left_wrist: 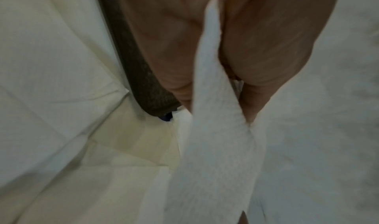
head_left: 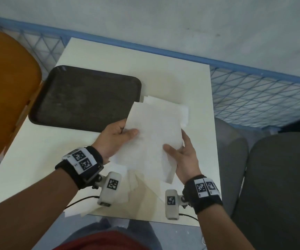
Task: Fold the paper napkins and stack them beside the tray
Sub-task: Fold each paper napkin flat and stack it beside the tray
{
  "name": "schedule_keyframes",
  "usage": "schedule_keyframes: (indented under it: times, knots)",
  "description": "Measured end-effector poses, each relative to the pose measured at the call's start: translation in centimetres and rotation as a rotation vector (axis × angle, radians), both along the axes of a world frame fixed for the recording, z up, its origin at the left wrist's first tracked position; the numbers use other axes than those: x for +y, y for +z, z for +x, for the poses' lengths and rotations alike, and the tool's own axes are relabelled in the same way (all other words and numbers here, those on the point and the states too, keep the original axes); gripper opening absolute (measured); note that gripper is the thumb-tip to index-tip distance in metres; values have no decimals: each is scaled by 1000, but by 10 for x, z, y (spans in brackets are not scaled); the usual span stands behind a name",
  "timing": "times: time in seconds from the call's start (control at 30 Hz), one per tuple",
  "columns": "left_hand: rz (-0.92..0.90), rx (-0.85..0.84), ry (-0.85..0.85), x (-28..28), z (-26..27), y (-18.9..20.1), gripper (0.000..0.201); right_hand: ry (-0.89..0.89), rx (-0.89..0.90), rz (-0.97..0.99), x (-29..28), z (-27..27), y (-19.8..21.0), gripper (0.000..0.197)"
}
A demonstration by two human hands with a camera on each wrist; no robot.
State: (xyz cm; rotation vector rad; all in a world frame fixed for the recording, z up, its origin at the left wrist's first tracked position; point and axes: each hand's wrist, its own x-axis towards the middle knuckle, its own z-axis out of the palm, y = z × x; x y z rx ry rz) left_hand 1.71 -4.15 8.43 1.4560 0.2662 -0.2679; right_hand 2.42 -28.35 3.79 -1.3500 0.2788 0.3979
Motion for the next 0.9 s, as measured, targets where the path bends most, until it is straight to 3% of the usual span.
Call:
schedule_keyframes:
  times: [0.13,0.27,0.33,0.4,0.53,0.67,0.73,0.83,0.9]
  knots:
    - [-122,21,2,21,-8,0,29,-62,-67,40,-5,0,20,83]
    - [-36,-75,-3,32,-13,10,30,-26,-356,-85,-14,3,49,48]
    - [-24,-146,19,32,-15,20,33,-40,-450,-9,-17,4,62,45]
    - [3,-266,4,33,-16,28,34,-64,-427,175,-19,3,71,44]
    - [136,-537,-99,34,-15,33,21,-114,-182,380,-22,-1,76,5]
    - [367,-647,-126,32,-15,37,22,-110,-27,293,-18,-11,72,55]
    - [416,-668,-136,30,-14,36,23,-90,2,222,-18,-15,69,51]
    - [428,-641,-141,28,-13,32,27,-11,-74,82,-18,-19,63,13]
    - [441,-549,-185,28,-12,24,34,-2,-139,14,-25,-21,55,28]
